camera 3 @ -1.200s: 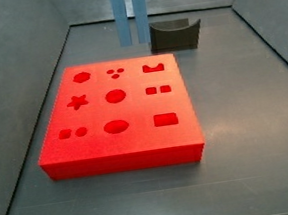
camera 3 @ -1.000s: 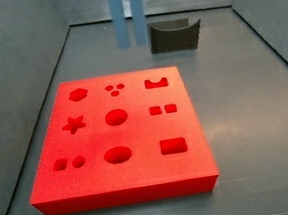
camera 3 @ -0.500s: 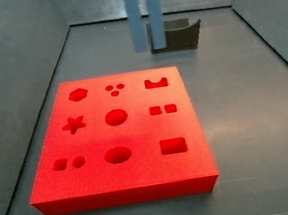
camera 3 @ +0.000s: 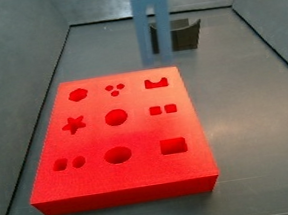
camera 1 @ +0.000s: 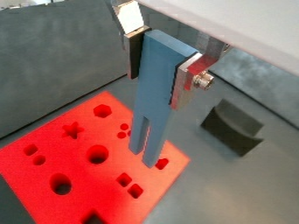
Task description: Insert the double-square object.
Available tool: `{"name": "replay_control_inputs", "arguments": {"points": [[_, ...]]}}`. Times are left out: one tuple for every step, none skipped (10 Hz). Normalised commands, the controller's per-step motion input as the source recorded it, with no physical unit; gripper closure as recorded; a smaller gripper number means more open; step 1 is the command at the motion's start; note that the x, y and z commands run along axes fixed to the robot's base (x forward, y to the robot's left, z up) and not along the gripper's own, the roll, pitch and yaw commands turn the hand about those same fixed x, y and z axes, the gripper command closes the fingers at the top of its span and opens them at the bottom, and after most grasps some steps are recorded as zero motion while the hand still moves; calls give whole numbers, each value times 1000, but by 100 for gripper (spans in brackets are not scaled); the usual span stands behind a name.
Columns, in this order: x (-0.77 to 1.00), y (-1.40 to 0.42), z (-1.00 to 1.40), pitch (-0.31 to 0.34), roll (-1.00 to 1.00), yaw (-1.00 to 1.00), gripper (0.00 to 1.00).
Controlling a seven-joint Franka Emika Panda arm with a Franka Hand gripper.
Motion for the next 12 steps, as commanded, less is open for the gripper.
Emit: {"name": "replay_control_inputs", "arguments": {"points": [[337, -117, -709, 189, 199, 0, 100], [306, -206, -749, 167, 179, 80, 100], [283, -220, -746, 187, 147, 51, 100], [346, -80, -669, 237, 6, 63, 100], [0, 0, 0, 0, 13, 0, 100], [0, 0, -17, 0, 0, 0, 100], [-9, 0, -329, 0, 4, 0, 100], [-37, 0, -400, 0, 0, 11, 100], [0, 0, -277, 0, 0, 0, 100], [0, 0, -34, 0, 0, 0, 100], [-3, -29, -89, 0, 19, 0, 100], [0, -89, -117, 0, 44, 11, 100]]}}
